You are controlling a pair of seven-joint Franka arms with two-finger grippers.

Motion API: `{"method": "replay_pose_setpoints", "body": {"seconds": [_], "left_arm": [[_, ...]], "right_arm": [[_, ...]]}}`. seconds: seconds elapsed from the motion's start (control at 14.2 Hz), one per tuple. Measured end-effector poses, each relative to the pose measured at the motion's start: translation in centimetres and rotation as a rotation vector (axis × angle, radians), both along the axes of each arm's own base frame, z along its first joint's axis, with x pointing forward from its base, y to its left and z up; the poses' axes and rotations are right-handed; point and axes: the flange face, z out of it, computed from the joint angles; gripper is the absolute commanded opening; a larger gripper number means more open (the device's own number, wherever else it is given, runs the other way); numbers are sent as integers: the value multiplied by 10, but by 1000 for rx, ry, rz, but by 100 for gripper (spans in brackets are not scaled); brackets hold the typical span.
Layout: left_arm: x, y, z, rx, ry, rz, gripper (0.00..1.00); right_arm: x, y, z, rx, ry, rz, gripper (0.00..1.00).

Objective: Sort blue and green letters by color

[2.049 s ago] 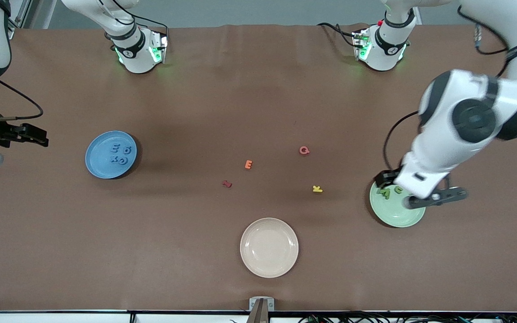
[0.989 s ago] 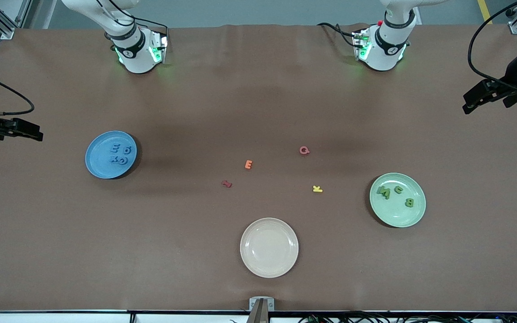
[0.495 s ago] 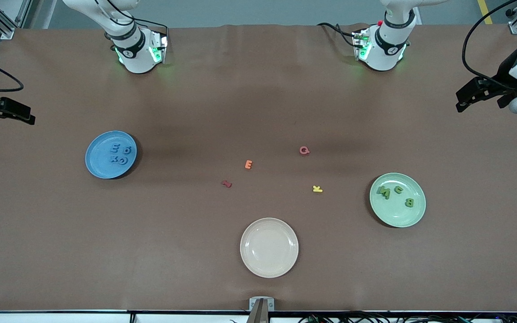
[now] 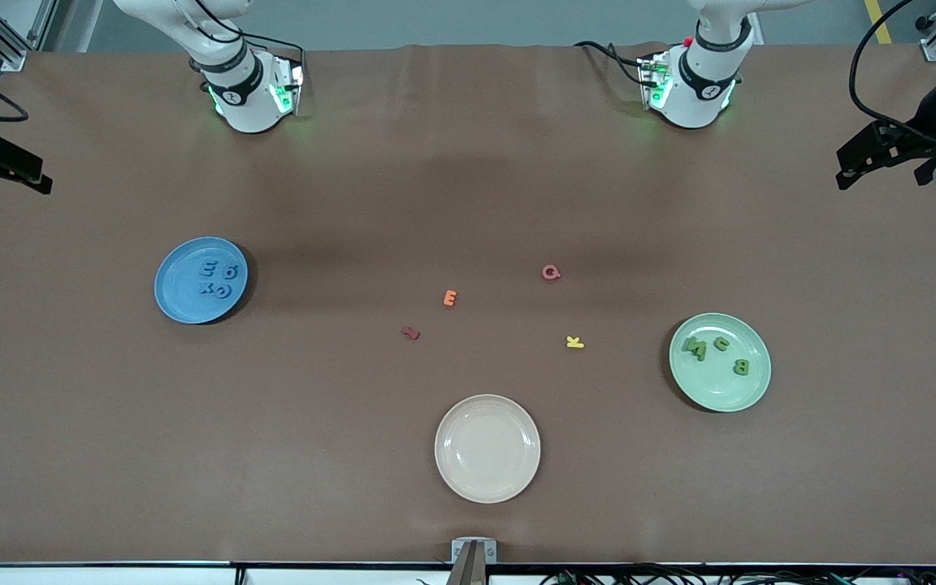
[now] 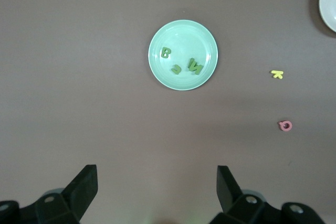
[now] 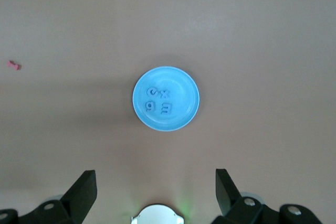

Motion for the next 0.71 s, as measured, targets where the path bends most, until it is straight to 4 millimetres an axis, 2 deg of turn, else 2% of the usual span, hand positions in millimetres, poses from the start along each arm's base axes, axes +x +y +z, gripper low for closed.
{"method": "replay_pose_setpoints", "body": {"seconds": [0.35, 0.71], "left_arm": [[0, -2, 6, -8, -11, -3, 100], [-2, -3, 9, -8, -5, -3, 100]], "right_arm": [[-21, 2, 2, 17, 3, 2, 100], [-22, 6, 3, 24, -15, 8, 100]]}}
